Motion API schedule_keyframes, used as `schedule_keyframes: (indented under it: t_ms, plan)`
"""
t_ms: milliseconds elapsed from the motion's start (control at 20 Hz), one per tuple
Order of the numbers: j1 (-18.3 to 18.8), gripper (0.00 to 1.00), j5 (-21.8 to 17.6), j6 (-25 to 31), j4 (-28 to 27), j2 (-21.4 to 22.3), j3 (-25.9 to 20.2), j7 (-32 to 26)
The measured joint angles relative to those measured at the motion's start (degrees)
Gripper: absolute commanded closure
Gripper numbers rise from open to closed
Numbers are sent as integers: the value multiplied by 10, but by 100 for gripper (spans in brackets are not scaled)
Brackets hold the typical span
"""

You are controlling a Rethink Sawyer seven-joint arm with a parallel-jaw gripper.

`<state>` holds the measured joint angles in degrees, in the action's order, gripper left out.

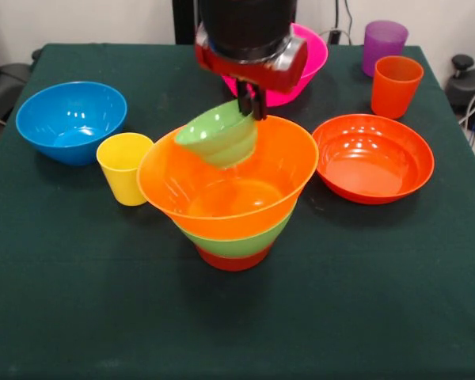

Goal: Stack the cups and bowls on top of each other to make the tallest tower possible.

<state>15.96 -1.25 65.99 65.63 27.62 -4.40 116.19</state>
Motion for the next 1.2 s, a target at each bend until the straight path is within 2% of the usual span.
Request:
schedule_keyframes:
  t_ms: [250,450,750,1200]
  plan:
    - [-21,100,26,0,37,40,13,0]
    - [-33,100,34,-11,55,56,19,0]
    - [-37,100,39,-45,64,49,32,0]
    - [-37,100,40,-51,63,23,48,0]
